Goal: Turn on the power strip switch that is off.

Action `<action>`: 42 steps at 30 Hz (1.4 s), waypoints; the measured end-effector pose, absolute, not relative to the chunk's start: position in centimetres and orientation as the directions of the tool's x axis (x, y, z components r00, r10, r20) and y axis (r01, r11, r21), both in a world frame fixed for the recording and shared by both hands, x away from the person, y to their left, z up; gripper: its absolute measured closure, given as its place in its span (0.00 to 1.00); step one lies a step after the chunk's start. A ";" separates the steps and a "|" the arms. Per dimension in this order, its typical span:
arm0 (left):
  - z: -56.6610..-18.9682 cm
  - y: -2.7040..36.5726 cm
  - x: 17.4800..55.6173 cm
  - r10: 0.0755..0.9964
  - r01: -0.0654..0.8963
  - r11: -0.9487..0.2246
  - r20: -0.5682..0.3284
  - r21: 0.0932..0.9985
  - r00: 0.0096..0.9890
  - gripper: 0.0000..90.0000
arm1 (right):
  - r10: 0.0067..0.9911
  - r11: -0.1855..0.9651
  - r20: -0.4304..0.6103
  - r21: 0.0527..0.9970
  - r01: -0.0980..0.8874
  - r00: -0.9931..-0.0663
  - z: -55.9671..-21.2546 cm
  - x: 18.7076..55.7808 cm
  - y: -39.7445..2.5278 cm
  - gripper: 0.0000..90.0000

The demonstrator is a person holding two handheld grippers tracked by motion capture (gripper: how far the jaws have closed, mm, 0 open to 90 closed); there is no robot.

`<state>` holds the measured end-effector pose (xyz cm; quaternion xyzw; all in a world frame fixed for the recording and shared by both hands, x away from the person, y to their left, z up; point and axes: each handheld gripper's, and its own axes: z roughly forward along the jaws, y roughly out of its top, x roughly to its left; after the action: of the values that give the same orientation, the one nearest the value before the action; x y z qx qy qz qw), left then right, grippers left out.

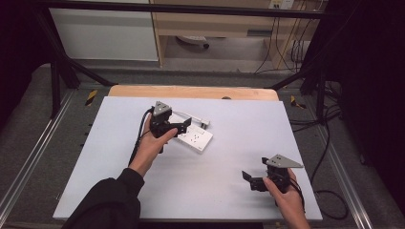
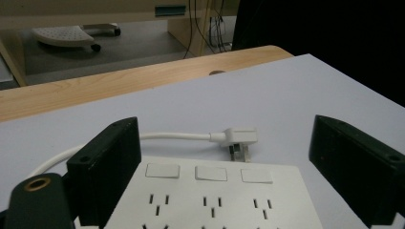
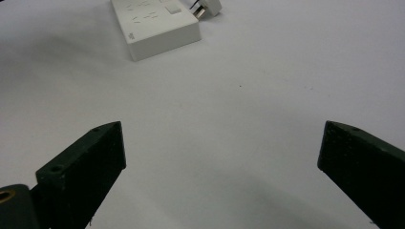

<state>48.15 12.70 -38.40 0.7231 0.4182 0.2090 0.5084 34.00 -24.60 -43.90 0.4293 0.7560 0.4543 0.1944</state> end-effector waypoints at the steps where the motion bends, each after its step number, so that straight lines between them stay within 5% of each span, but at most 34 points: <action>1: -38.4 12.6 48.2 0.815 0.392 -0.135 -0.123 0.910 0.566 0.13 | 0.825 0.219 0.096 0.854 0.471 -0.556 -43.9 34.0 -24.6 0.03; 27: -40.7 12.2 49.9 0.842 0.457 -0.184 -0.101 0.870 0.530 0.12 | 0.821 0.216 0.104 0.854 0.473 -0.562 -43.9 34.0 -24.7 0.03; 42: -40.9 11.4 50.1 0.849 0.462 -0.212 -0.073 0.861 0.524 0.36 | 0.820 0.221 0.105 0.850 0.479 -0.563 -43.9 34.0 -24.7 0.03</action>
<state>50.08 11.42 -40.90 0.7481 0.4382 0.2149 0.4497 34.03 -24.66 -43.94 0.4281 0.7584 0.4543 0.1874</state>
